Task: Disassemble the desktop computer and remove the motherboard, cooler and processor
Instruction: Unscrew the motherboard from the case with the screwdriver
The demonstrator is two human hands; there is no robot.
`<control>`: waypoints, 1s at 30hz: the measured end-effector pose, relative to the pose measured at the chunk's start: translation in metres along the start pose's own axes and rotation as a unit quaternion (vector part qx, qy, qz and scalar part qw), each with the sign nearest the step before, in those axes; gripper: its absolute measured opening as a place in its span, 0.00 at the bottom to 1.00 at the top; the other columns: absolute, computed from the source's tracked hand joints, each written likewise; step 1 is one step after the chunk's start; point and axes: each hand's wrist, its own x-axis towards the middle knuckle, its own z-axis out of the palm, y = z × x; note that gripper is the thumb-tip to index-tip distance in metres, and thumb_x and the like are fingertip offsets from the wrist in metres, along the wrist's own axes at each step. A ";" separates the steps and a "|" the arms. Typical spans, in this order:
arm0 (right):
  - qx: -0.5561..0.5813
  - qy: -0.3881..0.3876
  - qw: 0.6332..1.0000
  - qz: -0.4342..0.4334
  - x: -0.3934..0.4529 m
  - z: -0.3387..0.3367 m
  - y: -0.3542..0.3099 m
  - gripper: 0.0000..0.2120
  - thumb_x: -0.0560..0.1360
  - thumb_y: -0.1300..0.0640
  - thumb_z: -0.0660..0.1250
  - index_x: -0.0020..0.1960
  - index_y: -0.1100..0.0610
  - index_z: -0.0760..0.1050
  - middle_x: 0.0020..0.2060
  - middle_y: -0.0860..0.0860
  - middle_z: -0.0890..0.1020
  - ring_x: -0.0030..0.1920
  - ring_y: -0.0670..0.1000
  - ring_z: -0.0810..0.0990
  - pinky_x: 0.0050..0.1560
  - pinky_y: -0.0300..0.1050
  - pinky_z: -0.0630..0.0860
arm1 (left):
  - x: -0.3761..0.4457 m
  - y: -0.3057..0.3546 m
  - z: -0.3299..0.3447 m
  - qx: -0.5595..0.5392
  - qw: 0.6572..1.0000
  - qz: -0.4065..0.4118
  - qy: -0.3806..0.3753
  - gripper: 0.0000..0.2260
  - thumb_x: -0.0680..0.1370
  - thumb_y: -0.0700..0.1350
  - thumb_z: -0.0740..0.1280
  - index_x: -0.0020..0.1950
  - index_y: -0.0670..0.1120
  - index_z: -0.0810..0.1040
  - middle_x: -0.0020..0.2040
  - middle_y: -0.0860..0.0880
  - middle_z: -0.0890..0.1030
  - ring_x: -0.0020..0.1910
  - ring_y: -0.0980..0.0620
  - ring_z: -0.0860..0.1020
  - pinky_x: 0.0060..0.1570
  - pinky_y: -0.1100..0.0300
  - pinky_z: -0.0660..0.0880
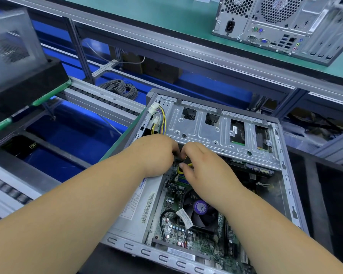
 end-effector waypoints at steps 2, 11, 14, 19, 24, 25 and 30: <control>0.000 0.006 1.000 -0.001 0.000 0.000 0.000 0.07 0.78 0.55 0.64 0.51 0.56 0.68 0.46 0.49 0.71 0.40 0.52 0.66 0.37 0.48 0.62 | 0.000 0.000 0.000 0.001 1.000 0.003 0.002 0.12 0.75 0.40 0.59 0.42 0.59 0.73 0.44 0.50 0.81 0.44 0.48 0.79 0.45 0.52 0.78; 0.006 -0.018 0.999 -0.030 0.001 0.001 -0.002 0.06 0.77 0.57 0.64 0.52 0.58 0.70 0.48 0.52 0.73 0.43 0.50 0.63 0.40 0.47 0.59 | 0.000 -0.001 0.001 0.010 1.000 0.002 0.006 0.11 0.75 0.38 0.59 0.44 0.53 0.76 0.41 0.50 0.80 0.42 0.48 0.78 0.40 0.56 0.75; 0.012 -0.005 1.000 -0.017 0.001 -0.001 -0.001 0.06 0.78 0.56 0.64 0.50 0.56 0.68 0.45 0.48 0.70 0.41 0.51 0.64 0.38 0.48 0.59 | -0.001 -0.001 0.000 -0.001 1.000 0.003 0.003 0.13 0.74 0.39 0.59 0.43 0.57 0.75 0.42 0.51 0.80 0.43 0.49 0.78 0.43 0.53 0.78; 0.010 -0.002 1.000 -0.013 0.001 -0.001 0.001 0.06 0.77 0.57 0.64 0.50 0.57 0.69 0.45 0.48 0.69 0.41 0.51 0.64 0.38 0.47 0.58 | 0.000 -0.001 0.000 -0.001 1.000 0.002 0.000 0.13 0.75 0.39 0.59 0.44 0.57 0.76 0.42 0.51 0.81 0.43 0.49 0.79 0.43 0.53 0.78; 0.015 -0.023 0.999 -0.025 0.002 0.003 -0.001 0.06 0.77 0.58 0.64 0.51 0.59 0.69 0.48 0.52 0.72 0.44 0.49 0.63 0.40 0.45 0.58 | 0.000 0.000 0.000 0.012 1.000 0.001 -0.002 0.11 0.75 0.38 0.59 0.44 0.53 0.75 0.41 0.49 0.80 0.42 0.48 0.78 0.40 0.55 0.76; 0.015 -0.023 0.999 -0.026 0.002 0.003 -0.001 0.06 0.77 0.58 0.64 0.52 0.59 0.69 0.49 0.52 0.73 0.44 0.48 0.63 0.41 0.45 0.58 | 0.001 0.000 0.000 0.012 1.000 0.001 -0.003 0.10 0.75 0.38 0.59 0.44 0.53 0.75 0.41 0.49 0.80 0.42 0.48 0.78 0.40 0.55 0.76; 0.015 -0.013 1.000 -0.017 0.002 0.002 -0.001 0.07 0.78 0.58 0.64 0.52 0.59 0.70 0.49 0.52 0.72 0.44 0.51 0.65 0.41 0.48 0.61 | 0.001 -0.001 0.001 0.017 1.000 0.007 0.001 0.11 0.75 0.39 0.59 0.46 0.53 0.77 0.42 0.50 0.80 0.43 0.48 0.78 0.42 0.54 0.77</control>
